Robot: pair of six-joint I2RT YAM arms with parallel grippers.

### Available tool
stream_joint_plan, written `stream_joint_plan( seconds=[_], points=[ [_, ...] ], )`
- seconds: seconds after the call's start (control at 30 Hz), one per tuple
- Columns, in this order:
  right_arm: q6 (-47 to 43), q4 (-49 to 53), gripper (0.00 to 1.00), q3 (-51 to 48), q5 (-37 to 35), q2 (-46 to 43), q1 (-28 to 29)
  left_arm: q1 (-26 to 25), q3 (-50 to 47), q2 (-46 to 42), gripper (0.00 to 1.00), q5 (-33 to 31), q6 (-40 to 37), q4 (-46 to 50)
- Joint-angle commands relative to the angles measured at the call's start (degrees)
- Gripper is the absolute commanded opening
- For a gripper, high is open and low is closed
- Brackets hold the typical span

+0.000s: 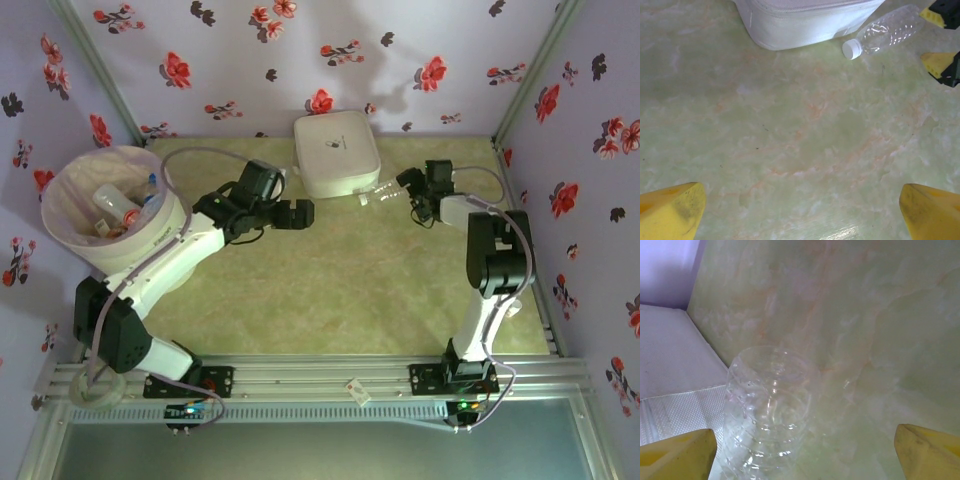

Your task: Put the plastic bottles in the bin

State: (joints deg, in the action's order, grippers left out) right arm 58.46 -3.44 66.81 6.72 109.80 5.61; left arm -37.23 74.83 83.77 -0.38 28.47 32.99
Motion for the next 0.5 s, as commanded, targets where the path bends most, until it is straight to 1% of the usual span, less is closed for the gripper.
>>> stream_joint_plan(
  seconds=[0.0, 0.3, 0.47],
  points=[
    [2.9, -2.3, 0.93, 2.8, -1.5, 2.2, 1.1, -0.1, 0.1, -2.0, 1.0, -0.6, 1.0, -2.7],
    [5.3, -4.5, 0.92, 4.5, -1.9, 6.8, 1.5, 0.0, 0.3, -1.7, 1.0, -0.5, 0.8, -2.5],
    [5.1, -4.5, 0.87, 5.0, -1.9, 7.8, 1.5, 0.0, 0.4, -1.8, 1.0, -0.7, 0.9, -2.5]
  ],
)
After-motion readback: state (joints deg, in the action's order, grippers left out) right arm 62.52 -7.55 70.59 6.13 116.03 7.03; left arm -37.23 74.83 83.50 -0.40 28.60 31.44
